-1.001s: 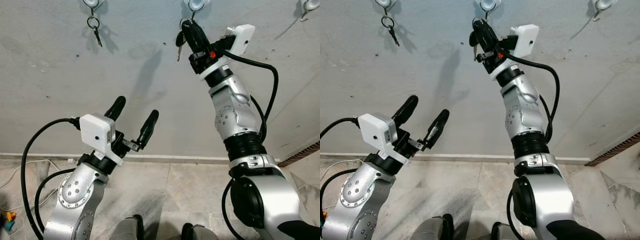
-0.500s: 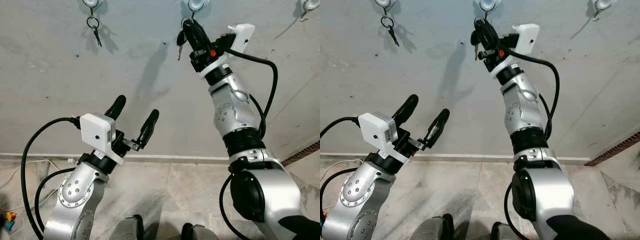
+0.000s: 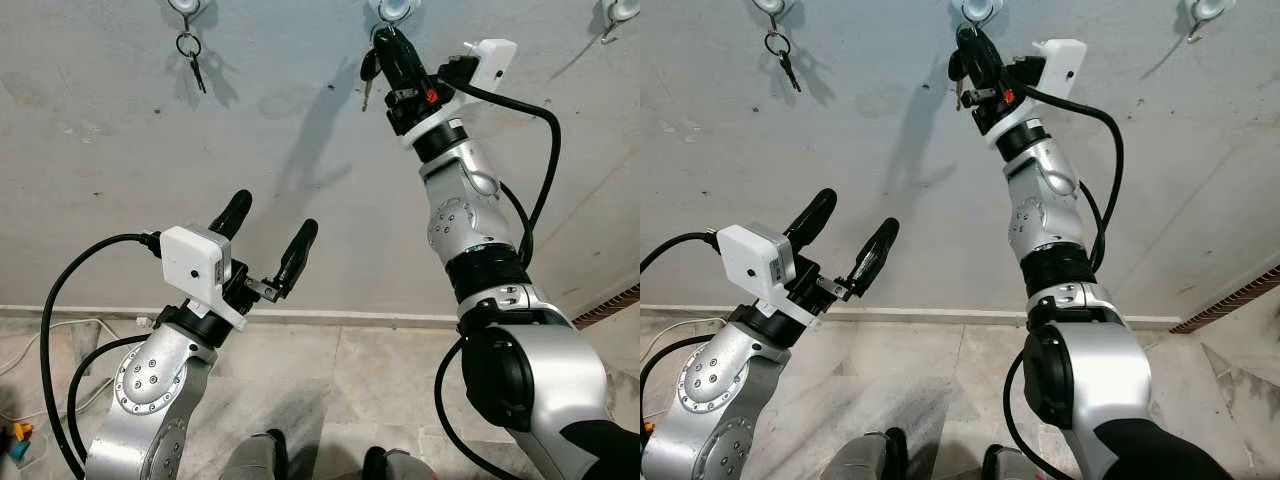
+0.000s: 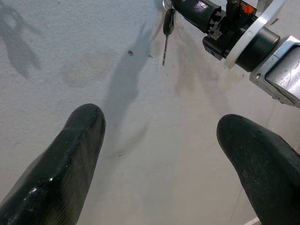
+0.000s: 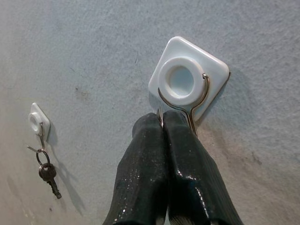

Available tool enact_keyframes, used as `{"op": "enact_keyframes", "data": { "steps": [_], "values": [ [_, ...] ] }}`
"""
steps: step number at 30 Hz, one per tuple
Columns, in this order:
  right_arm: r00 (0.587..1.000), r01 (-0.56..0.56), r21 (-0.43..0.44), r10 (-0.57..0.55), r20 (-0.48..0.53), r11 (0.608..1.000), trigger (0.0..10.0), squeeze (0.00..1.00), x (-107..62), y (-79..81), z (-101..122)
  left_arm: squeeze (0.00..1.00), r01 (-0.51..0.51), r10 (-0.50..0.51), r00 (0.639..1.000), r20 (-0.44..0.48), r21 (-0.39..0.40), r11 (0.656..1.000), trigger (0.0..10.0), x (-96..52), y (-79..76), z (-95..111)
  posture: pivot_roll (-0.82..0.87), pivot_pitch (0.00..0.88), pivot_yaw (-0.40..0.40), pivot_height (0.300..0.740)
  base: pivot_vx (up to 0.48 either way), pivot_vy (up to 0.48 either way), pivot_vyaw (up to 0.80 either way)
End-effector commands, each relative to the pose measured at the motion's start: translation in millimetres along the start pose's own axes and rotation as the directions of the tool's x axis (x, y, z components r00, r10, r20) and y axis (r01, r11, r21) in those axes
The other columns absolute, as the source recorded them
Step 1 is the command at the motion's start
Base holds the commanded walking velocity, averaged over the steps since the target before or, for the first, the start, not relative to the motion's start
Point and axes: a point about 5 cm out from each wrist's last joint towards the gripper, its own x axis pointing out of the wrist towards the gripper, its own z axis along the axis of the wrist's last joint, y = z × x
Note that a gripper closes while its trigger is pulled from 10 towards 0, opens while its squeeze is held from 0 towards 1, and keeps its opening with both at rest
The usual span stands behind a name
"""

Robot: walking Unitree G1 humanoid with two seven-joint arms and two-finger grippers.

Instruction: Hang keys on a hook

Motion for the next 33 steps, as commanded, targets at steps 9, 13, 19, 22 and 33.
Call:
{"op": "enact_keyframes", "data": {
  "steps": [9, 13, 19, 22, 33],
  "values": [
    [0.997, 0.078, 0.048, -0.078, 0.015, 0.996, 10.0, 0.0, -5.0, -11.7, 0.0, 0.0, 0.004, -0.004, 1.0, -0.007, 0.006, 1.0, 10.0, -3.6, -0.8, 0.7, 0.24, 0.224, 0.033, 0.74, 0.0, 0.0, 0.0],
    [0.996, 0.085, 0.05, -0.086, 0.01, 0.995, 10.0, 0.0, -10.1, -12.8, -4.1, 0.0, 0.0, 0.0, 1.0, -0.008, 0.008, 1.0, 10.0, -4.2, -0.6, 0.8, 0.25, 0.226, 0.034, 0.74, 0.0, 0.0, 0.0],
    [0.998, 0.056, 0.033, -0.057, 0.036, 0.998, 10.0, 0.0, -9.0, -10.5, 1.8, 0.0, 0.0, 0.0, 1.0, -0.011, 0.013, 1.0, 10.0, -4.2, -0.2, 0.3, 0.24, 0.226, 0.039, 0.74, 0.0, 0.0, 0.0],
    [0.998, 0.016, 0.023, -0.017, 0.053, 1.0, 10.0, 0.0, -4.9, -5.7, 6.8, 0.0, -0.003, 0.003, 1.0, -0.01, 0.016, 1.0, 10.0, -2.7, 1.2, 0.2, 0.24, 0.225, 0.038, 0.74, 0.0, 0.0, 0.0],
    [0.991, -0.085, -0.011, 0.086, 0.099, 0.996, 10.0, 0.0, -5.9, 5.9, 21.6, 0.0, -0.013, 0.013, 1.0, -0.016, 0.016, 1.0, 10.0, -3.8, 0.6, -1.2, 0.23, 0.231, 0.039, 0.74, 0.0, 0.0, 0.0]
  ]
}}
